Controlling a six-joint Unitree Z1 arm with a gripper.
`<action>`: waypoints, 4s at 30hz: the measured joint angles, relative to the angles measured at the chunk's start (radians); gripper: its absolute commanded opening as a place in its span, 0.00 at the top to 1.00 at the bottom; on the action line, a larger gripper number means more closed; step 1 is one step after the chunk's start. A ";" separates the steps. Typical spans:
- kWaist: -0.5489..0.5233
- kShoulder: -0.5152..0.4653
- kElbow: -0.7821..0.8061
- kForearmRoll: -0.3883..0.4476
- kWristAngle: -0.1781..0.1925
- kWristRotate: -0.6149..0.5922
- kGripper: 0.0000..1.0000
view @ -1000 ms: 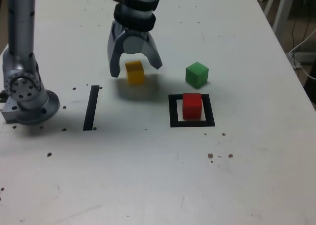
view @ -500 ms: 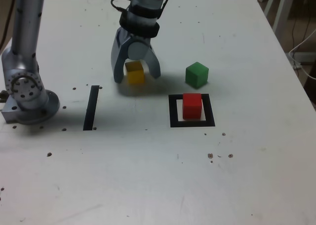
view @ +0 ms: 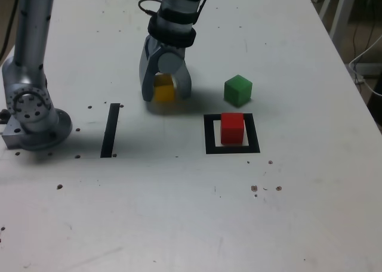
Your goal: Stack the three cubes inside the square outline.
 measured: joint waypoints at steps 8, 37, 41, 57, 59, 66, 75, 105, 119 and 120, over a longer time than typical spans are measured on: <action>-0.012 -0.002 -0.001 0.003 0.010 0.000 0.71; -0.361 0.003 -0.417 0.315 -0.004 -0.140 0.71; -0.378 0.030 -0.434 0.320 -0.021 -0.149 0.71; -0.464 0.127 -0.579 0.343 -0.047 -0.205 0.71; -0.466 0.136 -0.588 0.344 -0.048 -0.207 0.71; -0.471 0.172 -0.616 0.344 -0.049 -0.208 0.71; -0.471 0.195 -0.631 0.346 -0.057 -0.206 0.71; -0.456 0.223 -0.608 0.331 -0.030 -0.183 0.01; -0.396 0.061 -0.537 0.353 0.121 -0.173 0.01; -0.388 0.057 -0.535 0.353 0.126 -0.164 0.01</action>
